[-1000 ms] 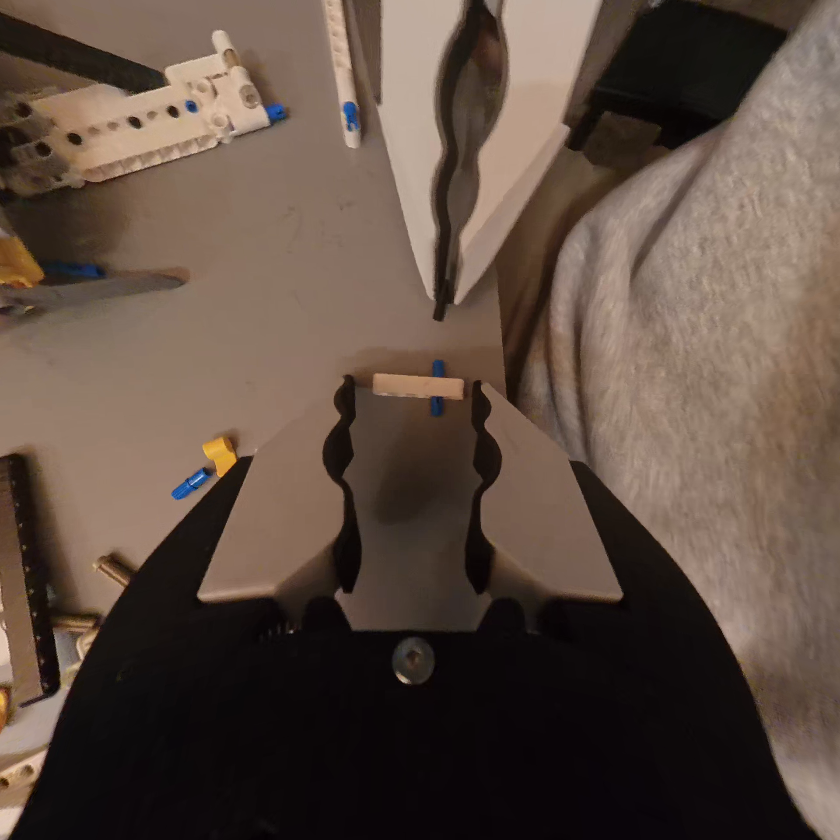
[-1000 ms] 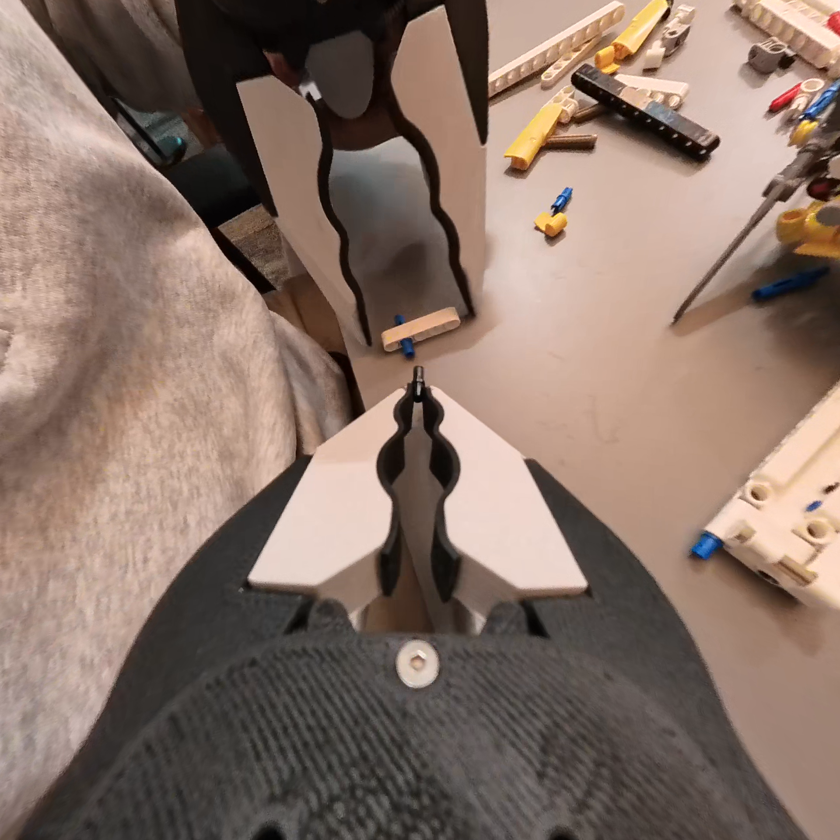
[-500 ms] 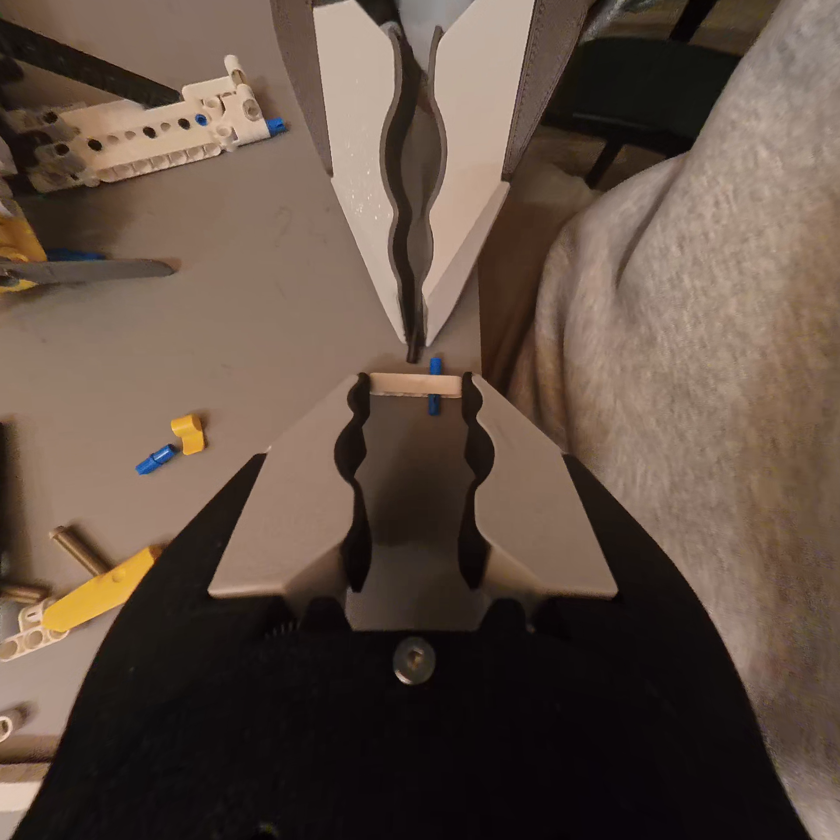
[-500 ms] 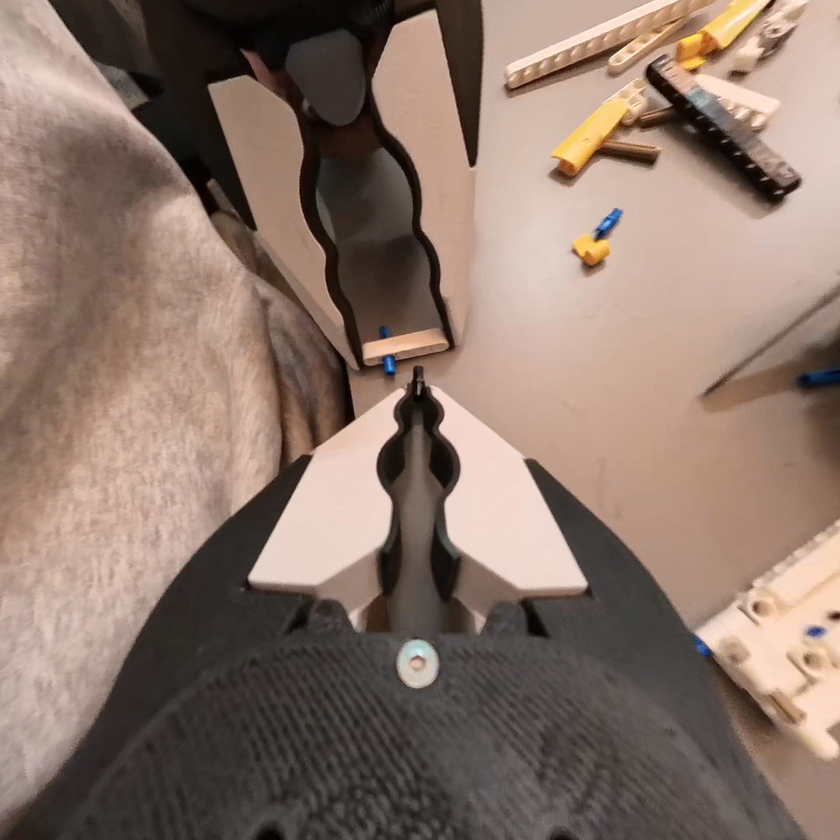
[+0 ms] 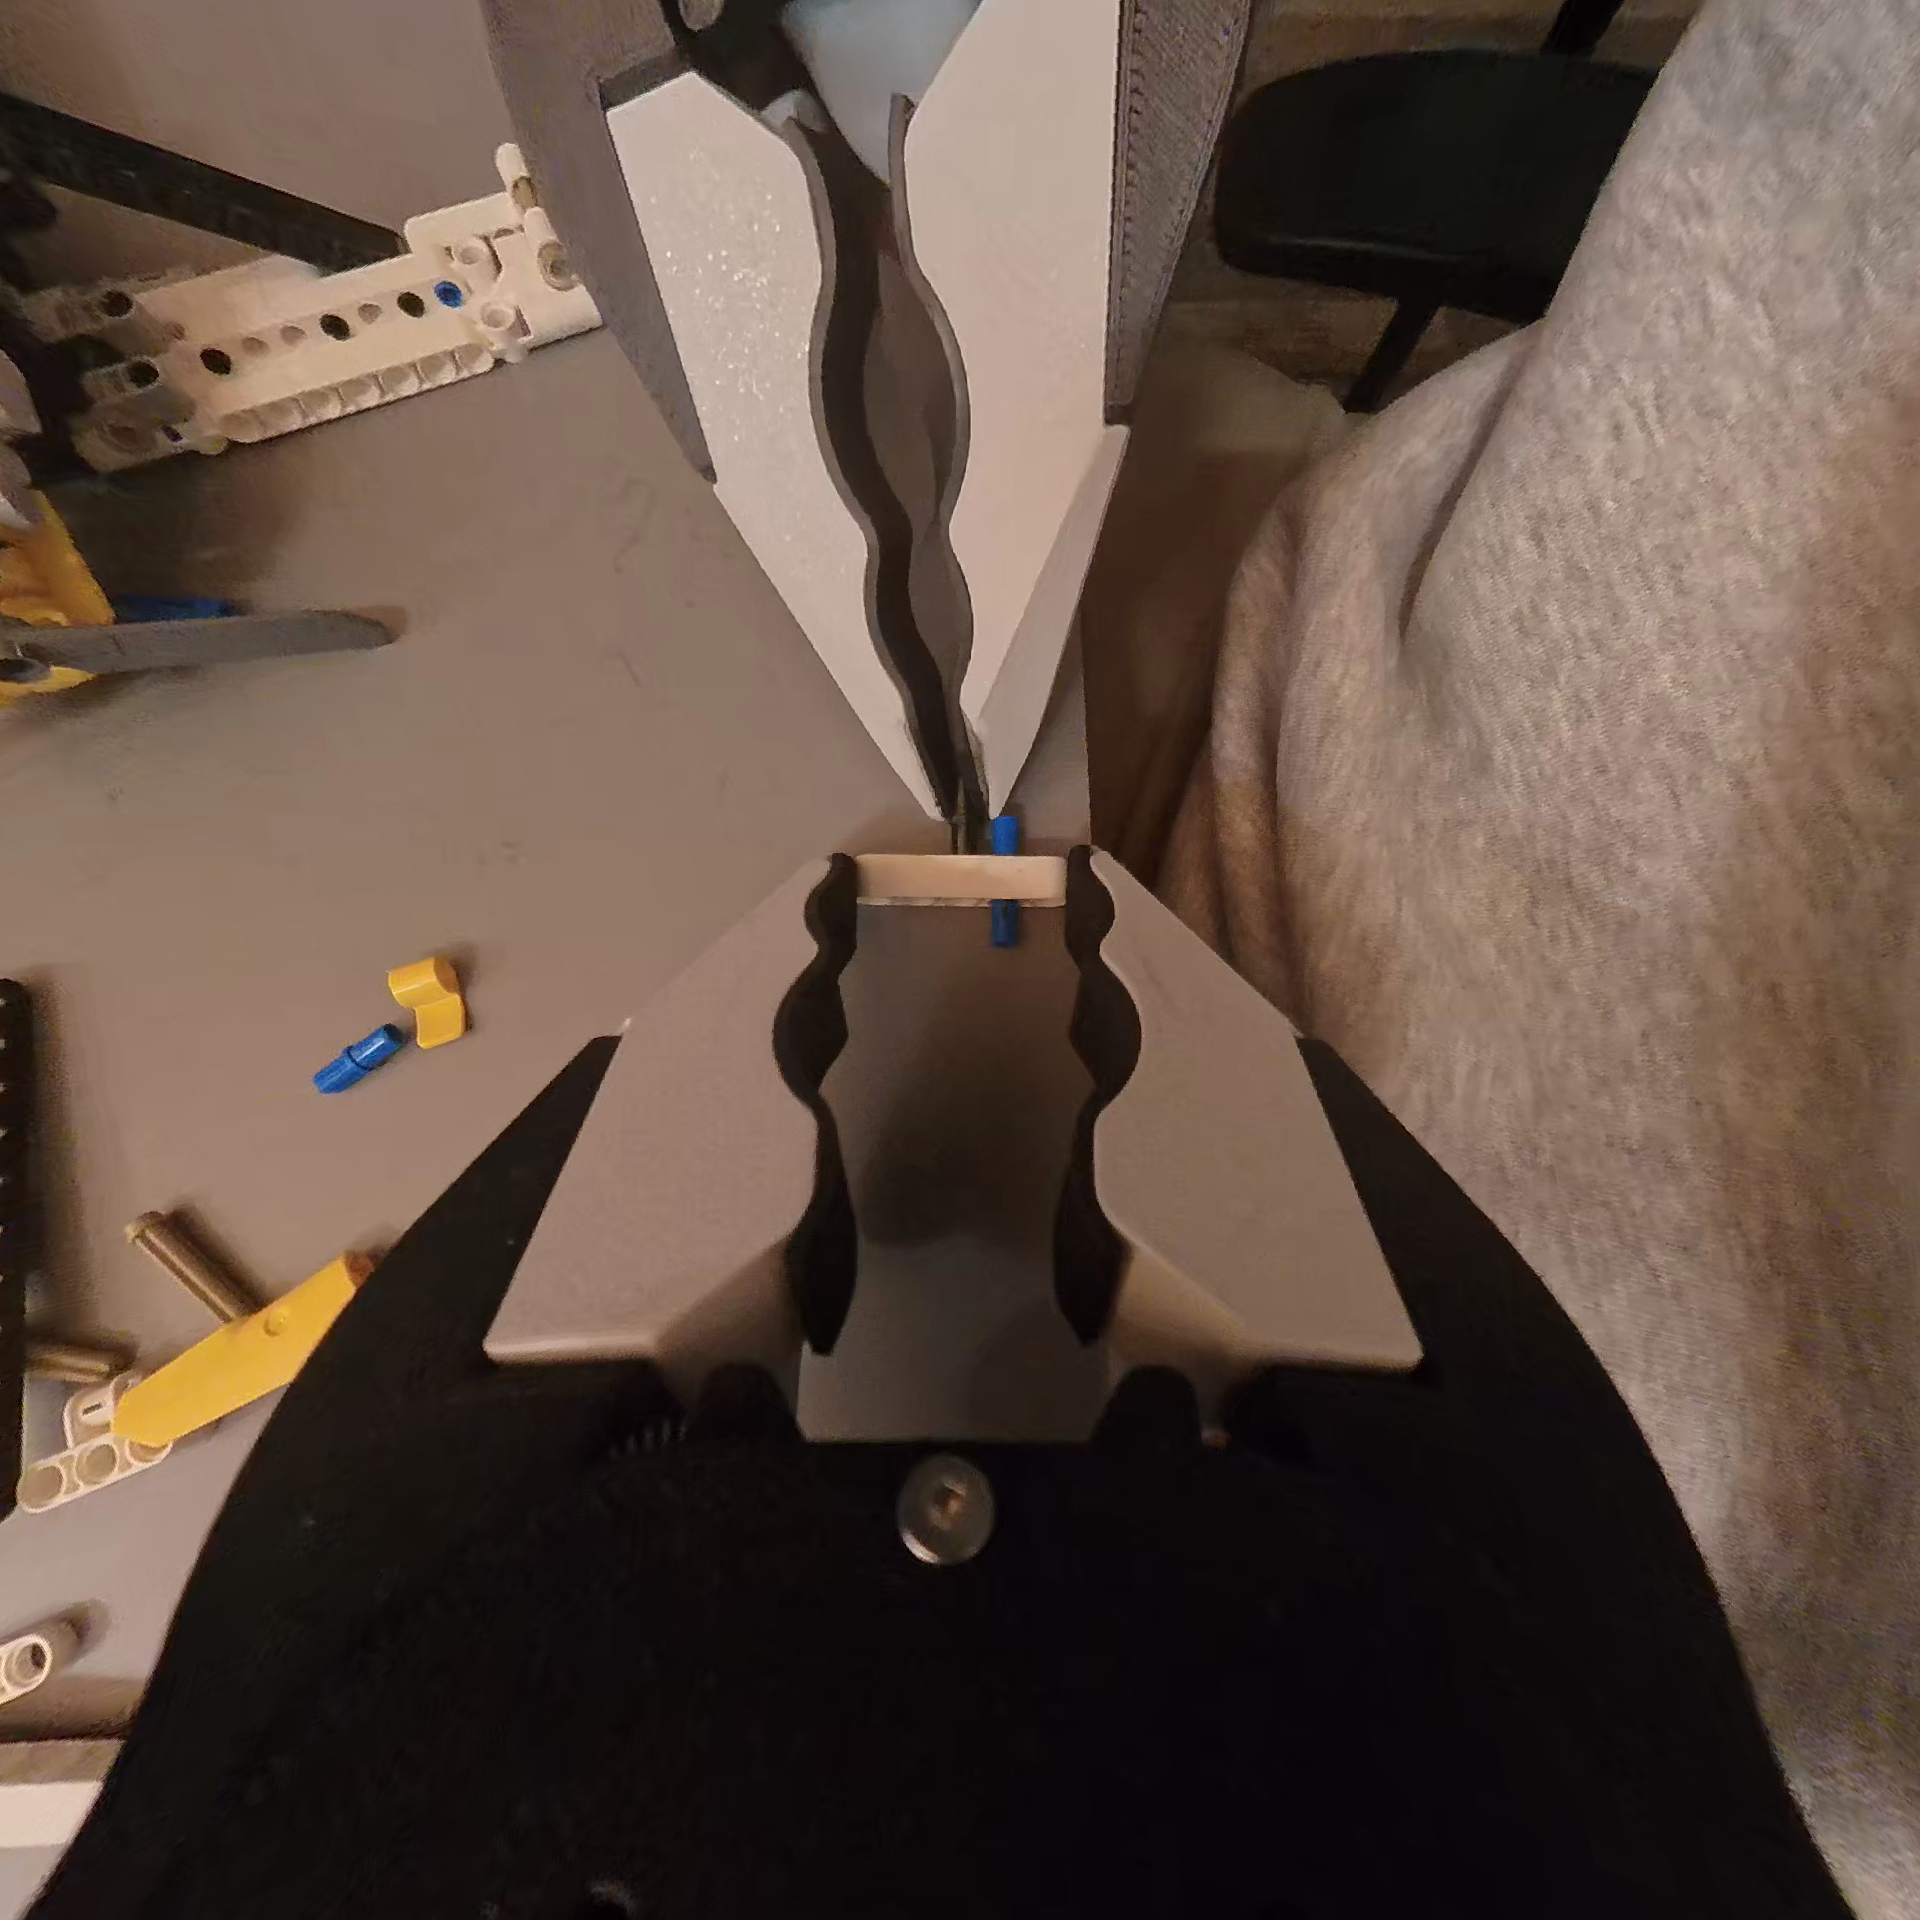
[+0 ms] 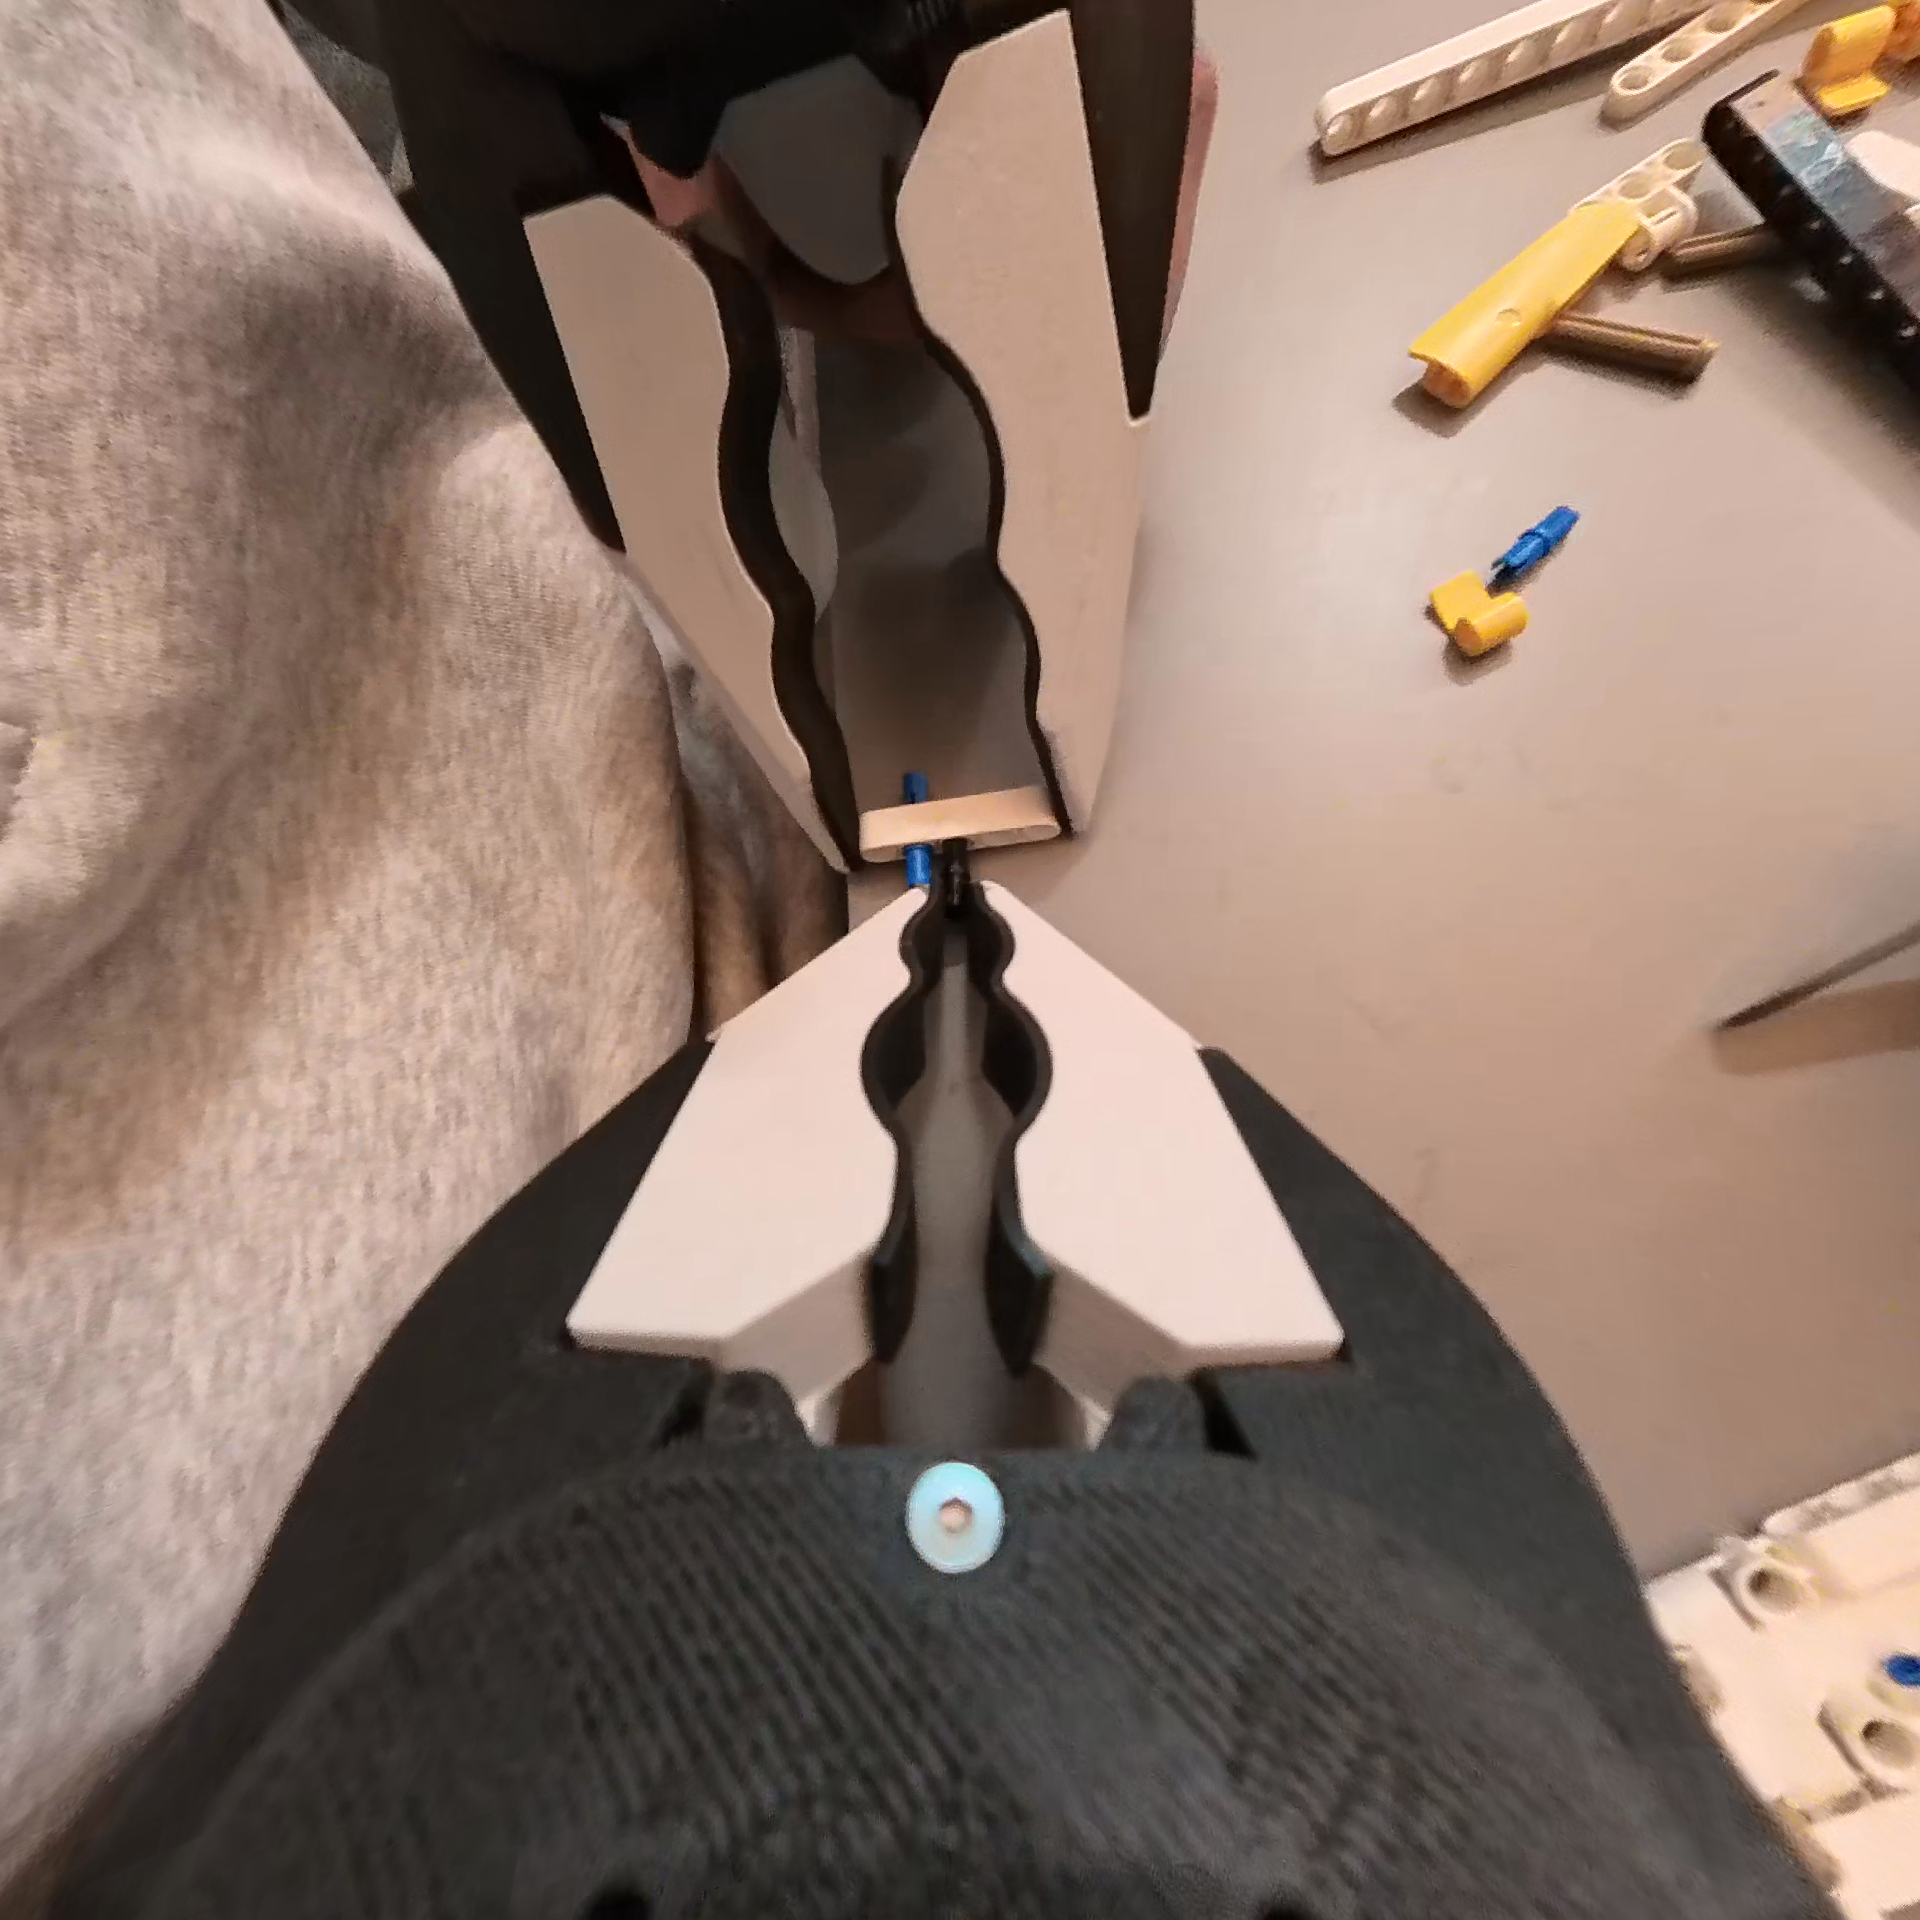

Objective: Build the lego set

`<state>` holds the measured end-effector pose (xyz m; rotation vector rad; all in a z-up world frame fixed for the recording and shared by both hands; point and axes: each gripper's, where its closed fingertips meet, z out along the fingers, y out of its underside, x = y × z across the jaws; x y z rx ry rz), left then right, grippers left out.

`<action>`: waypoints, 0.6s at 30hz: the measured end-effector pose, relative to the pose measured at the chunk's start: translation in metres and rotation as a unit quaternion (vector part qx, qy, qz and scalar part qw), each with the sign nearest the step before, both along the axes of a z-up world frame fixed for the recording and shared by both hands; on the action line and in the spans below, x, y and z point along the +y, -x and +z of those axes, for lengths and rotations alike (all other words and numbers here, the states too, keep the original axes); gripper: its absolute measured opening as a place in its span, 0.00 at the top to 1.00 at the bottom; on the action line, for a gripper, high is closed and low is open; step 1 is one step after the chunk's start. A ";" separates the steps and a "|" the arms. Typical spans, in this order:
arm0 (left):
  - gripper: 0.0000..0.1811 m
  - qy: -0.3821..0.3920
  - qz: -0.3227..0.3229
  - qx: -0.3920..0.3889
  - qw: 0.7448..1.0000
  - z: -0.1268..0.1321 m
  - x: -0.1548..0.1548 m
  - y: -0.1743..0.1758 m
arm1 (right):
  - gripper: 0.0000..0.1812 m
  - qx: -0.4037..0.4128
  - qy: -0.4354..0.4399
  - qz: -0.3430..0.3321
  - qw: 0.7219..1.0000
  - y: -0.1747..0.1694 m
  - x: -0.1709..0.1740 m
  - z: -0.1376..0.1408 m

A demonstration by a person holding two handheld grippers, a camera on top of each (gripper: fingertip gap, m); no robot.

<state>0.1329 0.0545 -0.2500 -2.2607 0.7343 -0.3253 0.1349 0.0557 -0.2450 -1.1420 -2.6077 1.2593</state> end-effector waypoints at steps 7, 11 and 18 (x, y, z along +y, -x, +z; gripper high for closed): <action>0.76 -0.003 0.003 0.009 1.000 -0.001 0.000 0.001 | 0.99 -0.070 0.037 -0.043 0.996 0.001 -0.001 0.001; 0.77 -0.002 0.003 0.007 1.000 -0.001 0.000 0.001 | 0.99 -0.110 0.040 -0.057 0.991 0.001 -0.001 0.001; 0.76 -0.003 0.003 0.009 1.000 -0.001 0.000 0.001 | 0.95 -0.068 0.001 -0.030 0.997 0.000 0.001 0.003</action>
